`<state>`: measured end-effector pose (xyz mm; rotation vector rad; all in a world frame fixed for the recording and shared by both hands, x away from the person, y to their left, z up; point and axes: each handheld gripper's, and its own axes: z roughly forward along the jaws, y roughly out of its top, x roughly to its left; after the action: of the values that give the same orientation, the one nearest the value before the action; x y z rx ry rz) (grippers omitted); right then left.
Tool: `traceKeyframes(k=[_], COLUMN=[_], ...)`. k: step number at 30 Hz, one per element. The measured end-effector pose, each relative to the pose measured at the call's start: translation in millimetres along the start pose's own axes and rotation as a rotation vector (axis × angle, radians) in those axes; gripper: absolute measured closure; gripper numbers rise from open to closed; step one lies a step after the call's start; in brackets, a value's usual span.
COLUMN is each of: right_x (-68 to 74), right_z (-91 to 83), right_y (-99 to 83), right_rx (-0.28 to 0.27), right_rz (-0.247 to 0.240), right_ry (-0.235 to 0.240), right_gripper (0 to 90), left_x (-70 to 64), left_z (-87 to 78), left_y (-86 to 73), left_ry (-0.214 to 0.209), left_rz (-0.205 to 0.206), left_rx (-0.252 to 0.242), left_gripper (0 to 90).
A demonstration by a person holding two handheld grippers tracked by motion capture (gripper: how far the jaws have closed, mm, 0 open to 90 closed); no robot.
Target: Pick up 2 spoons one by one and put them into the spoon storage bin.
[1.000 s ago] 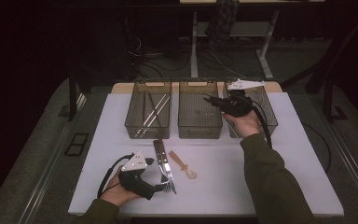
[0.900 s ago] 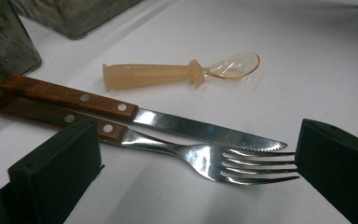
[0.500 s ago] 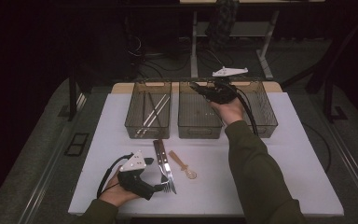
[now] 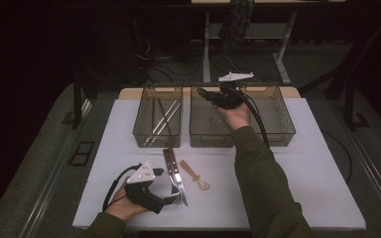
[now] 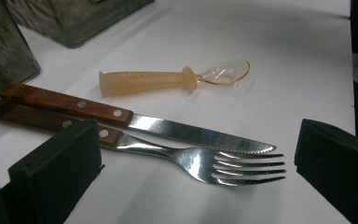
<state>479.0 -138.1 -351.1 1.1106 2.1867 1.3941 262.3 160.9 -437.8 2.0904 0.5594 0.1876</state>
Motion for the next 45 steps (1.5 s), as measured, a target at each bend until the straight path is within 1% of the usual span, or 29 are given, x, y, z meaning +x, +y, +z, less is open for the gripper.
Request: traceKeyframes(k=[5,7,10,13,14,15,16,19,21,25,28,30,35,38,39,41,43,45], right_x=[-7.4,-9.6,-10.9,-11.2,-11.0,-11.2,-11.5,-12.2,-12.8,-12.7,-11.1,-9.1,-0.6,4.5,7.0,10.5,14.1,16.2], right_z=[3.6,4.8,5.9,7.6,8.1,8.2,8.2,5.4,2.9,-4.4,-12.4,-19.0,-37.4,-50.0,-54.9,-61.9,-69.7,-75.0], right_y=[-15.8,-20.6,-25.1,-27.7,-28.5,-29.1,-29.6,-29.8,-29.4,-28.1,-28.1,-29.3,-33.8,-37.7,-39.6,-42.3,-47.2,-52.3], right_rx=[0.032,0.053,0.083,0.123,0.135,0.138,0.137,0.130,0.120,0.105,0.093,0.090,0.088,0.092,0.095,0.103,0.112,0.116], right_rz=[0.027,0.033,0.023,0.009,-0.001,-0.001,0.003,0.007,0.008,0.014,0.021,0.034,0.011,0.002,-0.015,-0.033,-0.048,-0.051], right_ry=[-0.004,-0.015,-0.034,-0.039,-0.048,-0.050,-0.049,-0.043,-0.039,-0.026,-0.021,-0.002,0.028,0.057,0.061,0.066,0.080,0.091], right_gripper=[86.6,86.5,86.5,85.6,81.7,75.5,72.7,66.8,65.5,59.6,50.4,48.8,46.4,45.7,45.6,45.3,44.4,43.4], left_x=[-0.7,-0.7,-0.6,-0.5,-0.6,-0.6,-0.6,-0.3,-0.1,-0.2,0.3,0.7,0.7,0.5,0.5,0.8,1.0,1.2], left_z=[0.9,1.1,1.4,1.4,1.3,1.3,1.3,1.4,1.5,1.6,1.7,1.7,2.1,2.3,2.4,2.2,1.9,1.7], left_y=[0.3,0.3,0.2,0.3,0.3,0.2,0.2,0.1,0.1,0.0,-0.1,-0.2,-0.3,-0.3,-0.3,-0.4,-0.8,-1.1], left_ry=[-0.001,0.000,0.000,0.001,0.001,0.001,0.001,0.001,0.001,0.003,0.003,0.002,0.005,0.010,0.011,0.015,0.017,0.018], left_rz=[0.003,0.004,0.001,0.003,0.003,0.003,0.003,0.000,-0.001,-0.001,-0.002,0.000,-0.006,-0.007,-0.008,-0.005,-0.006,-0.008], left_rx=[0.002,0.003,0.003,0.003,0.003,0.003,0.003,0.003,0.004,0.004,0.005,0.007,0.007,0.008,0.008,0.010,0.013,0.014], left_gripper=[0.0,0.0,0.0,0.0,0.0,0.0,0.0,0.0,0.0,0.0,0.0,0.0,0.0,0.0,0.0,0.0,0.0,0.0])
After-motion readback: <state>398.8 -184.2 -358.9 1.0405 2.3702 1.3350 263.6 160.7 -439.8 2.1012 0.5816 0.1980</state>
